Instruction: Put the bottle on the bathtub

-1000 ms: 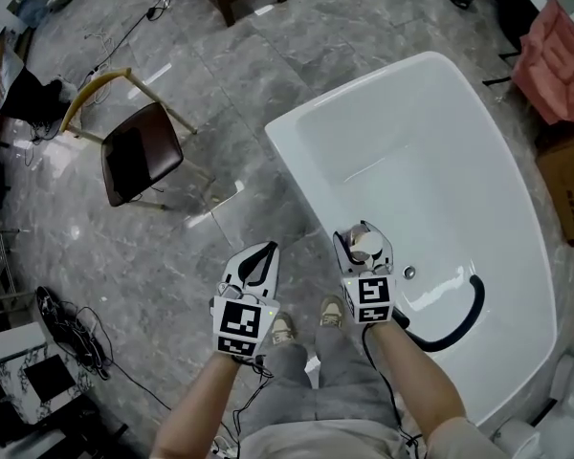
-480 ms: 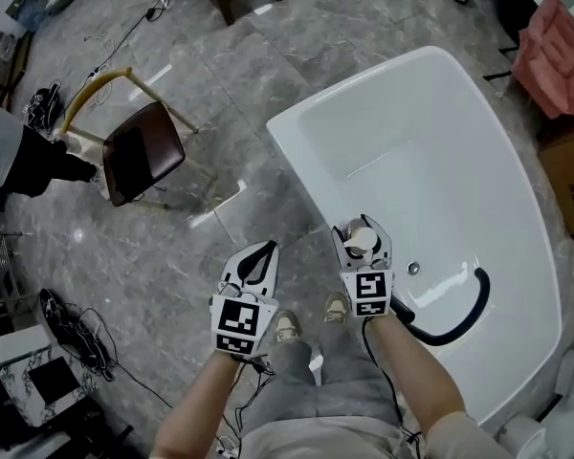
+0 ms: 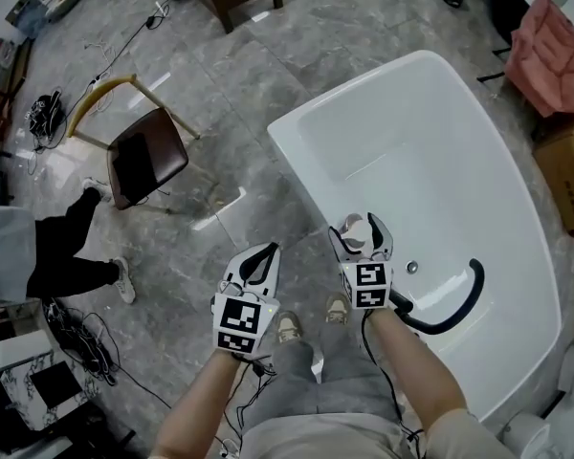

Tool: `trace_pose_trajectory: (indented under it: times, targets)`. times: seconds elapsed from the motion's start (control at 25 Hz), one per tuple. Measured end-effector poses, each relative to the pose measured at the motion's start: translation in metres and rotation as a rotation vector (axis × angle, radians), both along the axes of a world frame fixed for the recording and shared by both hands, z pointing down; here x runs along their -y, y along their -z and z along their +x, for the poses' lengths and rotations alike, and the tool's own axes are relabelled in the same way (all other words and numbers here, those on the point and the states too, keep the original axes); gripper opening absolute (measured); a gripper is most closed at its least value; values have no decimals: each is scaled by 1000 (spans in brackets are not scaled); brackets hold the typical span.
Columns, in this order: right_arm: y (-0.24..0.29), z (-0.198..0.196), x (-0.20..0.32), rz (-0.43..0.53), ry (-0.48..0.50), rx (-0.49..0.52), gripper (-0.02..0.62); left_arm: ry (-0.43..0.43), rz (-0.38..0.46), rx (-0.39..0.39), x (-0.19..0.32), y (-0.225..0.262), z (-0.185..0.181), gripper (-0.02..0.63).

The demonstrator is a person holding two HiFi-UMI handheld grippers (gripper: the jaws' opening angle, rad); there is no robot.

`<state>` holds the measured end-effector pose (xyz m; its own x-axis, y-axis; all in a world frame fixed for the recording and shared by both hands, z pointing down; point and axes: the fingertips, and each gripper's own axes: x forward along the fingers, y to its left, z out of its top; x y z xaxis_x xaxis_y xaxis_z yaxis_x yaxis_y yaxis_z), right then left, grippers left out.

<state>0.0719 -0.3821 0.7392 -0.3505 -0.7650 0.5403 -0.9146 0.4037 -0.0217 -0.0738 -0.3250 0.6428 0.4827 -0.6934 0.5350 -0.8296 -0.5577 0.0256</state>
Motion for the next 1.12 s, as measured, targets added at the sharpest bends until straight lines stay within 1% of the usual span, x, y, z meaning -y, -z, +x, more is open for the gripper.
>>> trace_pose_trajectory:
  times: [0.24, 0.48, 0.72, 0.88, 1.12]
  targets:
    - [48, -10, -5, -11, 17, 38, 408, -3, 12, -6, -7, 26, -4, 20]
    - [111, -19, -16, -14, 43, 83, 416, 1, 50, -9, -14, 72, -13, 20]
    - [179, -24, -30, 37, 52, 119, 416, 12, 84, -14, -24, 112, -23, 20]
    - [204, -27, -45, 57, 66, 127, 416, 22, 97, -9, -35, 126, -27, 20]
    - [261, -34, -74, 110, 100, 196, 416, 8, 144, -21, -51, 163, -25, 20]
